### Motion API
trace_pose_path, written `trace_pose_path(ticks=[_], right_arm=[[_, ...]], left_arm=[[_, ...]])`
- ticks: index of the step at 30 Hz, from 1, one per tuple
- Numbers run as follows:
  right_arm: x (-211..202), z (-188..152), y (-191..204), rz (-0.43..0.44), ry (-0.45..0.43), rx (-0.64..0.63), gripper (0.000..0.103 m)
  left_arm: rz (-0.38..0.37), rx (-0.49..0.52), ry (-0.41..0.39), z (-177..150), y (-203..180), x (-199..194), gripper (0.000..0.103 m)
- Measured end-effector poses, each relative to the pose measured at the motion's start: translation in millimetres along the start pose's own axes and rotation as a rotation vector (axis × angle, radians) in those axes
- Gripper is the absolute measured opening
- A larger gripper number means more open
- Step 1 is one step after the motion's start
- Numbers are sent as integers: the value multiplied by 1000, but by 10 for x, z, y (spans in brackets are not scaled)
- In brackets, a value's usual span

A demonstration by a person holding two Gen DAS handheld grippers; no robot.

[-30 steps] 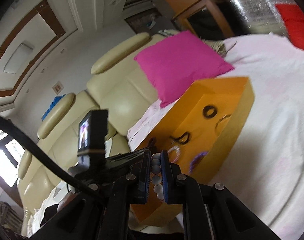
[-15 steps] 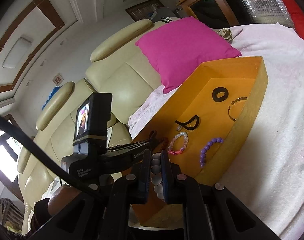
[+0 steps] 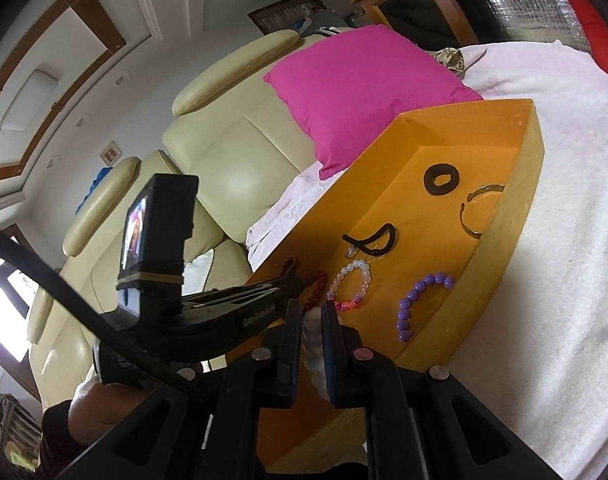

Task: Organize jewelry

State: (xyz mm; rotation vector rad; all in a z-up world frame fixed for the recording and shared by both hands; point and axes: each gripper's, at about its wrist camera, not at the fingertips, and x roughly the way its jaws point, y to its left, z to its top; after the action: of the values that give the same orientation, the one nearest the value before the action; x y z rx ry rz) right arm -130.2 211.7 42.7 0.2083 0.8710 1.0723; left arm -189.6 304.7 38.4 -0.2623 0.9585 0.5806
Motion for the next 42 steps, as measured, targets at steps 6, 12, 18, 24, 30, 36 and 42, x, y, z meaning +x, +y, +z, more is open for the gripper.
trace_pose_path(ticks=[6, 12, 18, 24, 30, 36, 42], right_arm=[[88, 11, -21, -6, 7, -4, 13], [71, 49, -44, -19, -7, -19, 13], [-90, 103, -77, -88, -38, -41, 14], [-429, 123, -97, -156, -100, -48, 43], [-871, 46, -86, -247, -167, -46, 50], [-1331, -56, 114, -336, -193, -78, 62], [-1742, -152, 473, -436, -178, -155, 69]], left_arm=[[14, 3, 6, -8, 57, 41, 12], [3, 25, -4, -12, 41, 27, 41], [28, 84, -106, -18, -93, -193, 61], [75, 145, -204, -37, -258, -497, 69], [102, 171, -276, -105, -324, -941, 73], [119, 186, -353, -200, -330, -1502, 84], [126, 187, -434, -358, -281, -2107, 93]])
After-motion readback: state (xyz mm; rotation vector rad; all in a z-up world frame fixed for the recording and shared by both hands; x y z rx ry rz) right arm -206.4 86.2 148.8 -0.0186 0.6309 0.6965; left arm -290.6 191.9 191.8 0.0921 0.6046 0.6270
